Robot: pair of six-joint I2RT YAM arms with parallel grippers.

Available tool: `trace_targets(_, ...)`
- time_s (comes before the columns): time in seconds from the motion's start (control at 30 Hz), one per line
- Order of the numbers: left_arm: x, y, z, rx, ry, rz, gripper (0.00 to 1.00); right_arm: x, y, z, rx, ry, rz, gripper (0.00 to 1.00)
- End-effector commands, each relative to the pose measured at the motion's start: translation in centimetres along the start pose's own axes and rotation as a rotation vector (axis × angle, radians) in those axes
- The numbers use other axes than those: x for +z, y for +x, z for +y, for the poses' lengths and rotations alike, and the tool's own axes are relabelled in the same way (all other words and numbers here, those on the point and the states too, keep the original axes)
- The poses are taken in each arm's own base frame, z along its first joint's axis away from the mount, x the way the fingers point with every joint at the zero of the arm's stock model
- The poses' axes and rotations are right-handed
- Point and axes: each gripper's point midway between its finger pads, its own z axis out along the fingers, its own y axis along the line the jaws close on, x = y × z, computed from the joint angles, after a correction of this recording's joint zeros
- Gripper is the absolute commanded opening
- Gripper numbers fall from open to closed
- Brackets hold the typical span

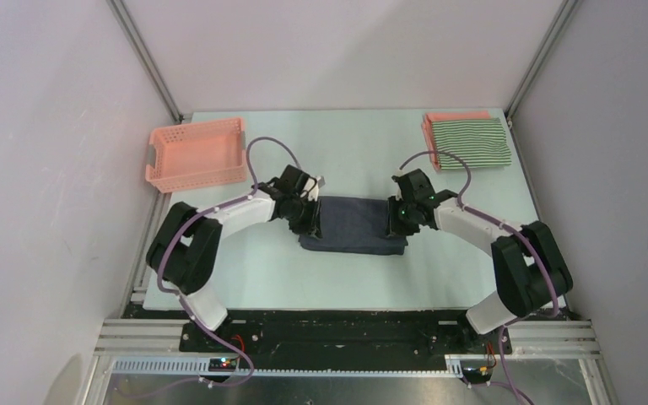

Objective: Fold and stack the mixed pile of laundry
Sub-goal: Fold the skirt at the center of the board.

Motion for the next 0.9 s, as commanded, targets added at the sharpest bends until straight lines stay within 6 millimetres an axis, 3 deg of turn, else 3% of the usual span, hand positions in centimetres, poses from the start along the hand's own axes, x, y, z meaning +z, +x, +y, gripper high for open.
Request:
trace_targets(0.0,1.9,2.7,2.3,-0.077,-0.068,0.037,0.22,1.9,2.0,-1.3,0.12,0.047,0.052,0.21)
trace_targets(0.07,1.7,3.0,2.8,-0.081,-0.091,0.022,0.21,2.0,3.1,-2.0,0.131,0.058,0.06,0.2)
trace_targets(0.3,-1.9,-0.1,1.1,-0.055,-0.07,-0.128,0.26,-1.3,1.9,-2.4,0.173,0.073,-0.024,0.26)
trace_targets(0.4,-2.8,-0.4,1.6,-0.073,-0.092,-0.166,0.28,-1.7,2.7,-3.6,0.236,0.107,-0.034,0.32)
trace_targets(0.57,-2.6,0.4,3.7,-0.117,-0.136,-0.16,0.29,-1.7,3.2,-5.4,0.318,0.112,-0.062,0.34)
trace_targets(0.73,-1.4,1.3,4.0,-0.131,-0.122,-0.12,0.28,-0.5,3.8,-4.9,0.346,0.046,-0.039,0.33)
trace_targets(0.87,-0.5,2.8,5.4,-0.155,-0.169,-0.089,0.23,0.8,5.4,-5.3,0.37,0.041,0.005,0.31)
